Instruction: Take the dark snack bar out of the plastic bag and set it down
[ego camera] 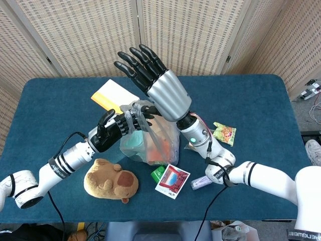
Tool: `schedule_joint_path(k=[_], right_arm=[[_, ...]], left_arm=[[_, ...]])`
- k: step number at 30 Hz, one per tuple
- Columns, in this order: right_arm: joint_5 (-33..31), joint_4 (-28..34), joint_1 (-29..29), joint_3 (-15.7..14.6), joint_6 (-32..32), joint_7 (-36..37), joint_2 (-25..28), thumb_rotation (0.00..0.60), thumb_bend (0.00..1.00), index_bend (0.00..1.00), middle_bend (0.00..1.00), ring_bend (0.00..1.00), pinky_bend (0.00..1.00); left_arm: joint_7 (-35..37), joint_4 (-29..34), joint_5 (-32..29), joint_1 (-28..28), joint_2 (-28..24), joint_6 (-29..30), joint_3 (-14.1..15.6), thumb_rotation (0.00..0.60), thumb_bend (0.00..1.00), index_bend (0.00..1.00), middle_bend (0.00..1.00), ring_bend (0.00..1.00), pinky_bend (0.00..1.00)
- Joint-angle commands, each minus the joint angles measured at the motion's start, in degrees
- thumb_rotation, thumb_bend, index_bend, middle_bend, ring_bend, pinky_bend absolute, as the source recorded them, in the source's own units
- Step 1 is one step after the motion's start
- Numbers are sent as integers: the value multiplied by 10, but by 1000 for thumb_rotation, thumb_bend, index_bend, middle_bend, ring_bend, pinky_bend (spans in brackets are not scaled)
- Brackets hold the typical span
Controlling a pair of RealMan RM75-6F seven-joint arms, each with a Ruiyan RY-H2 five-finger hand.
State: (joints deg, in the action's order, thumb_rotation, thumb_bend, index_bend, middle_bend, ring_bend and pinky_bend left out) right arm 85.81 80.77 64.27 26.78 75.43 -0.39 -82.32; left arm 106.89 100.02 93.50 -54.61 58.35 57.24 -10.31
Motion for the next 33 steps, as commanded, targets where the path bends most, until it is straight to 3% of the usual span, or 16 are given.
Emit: schedule_joint_path(k=[1, 12, 33], right_arm=[[-1, 1, 0, 0, 1, 4, 0, 600, 0, 0, 43, 0, 58], [4, -2, 8, 0, 2, 5, -7, 600, 0, 0, 43, 0, 58], [22, 30, 2, -16, 2, -14, 5, 600, 0, 0, 42, 0, 49]], left_arm=[[6, 5, 2, -2, -2, 1, 1, 15, 222, 139, 179, 188, 183], [26, 12, 13, -16, -3, 1, 6, 17, 221, 121, 180, 188, 182], [-6, 6, -33, -27, 9, -22, -5, 15, 222, 113, 180, 186, 144]])
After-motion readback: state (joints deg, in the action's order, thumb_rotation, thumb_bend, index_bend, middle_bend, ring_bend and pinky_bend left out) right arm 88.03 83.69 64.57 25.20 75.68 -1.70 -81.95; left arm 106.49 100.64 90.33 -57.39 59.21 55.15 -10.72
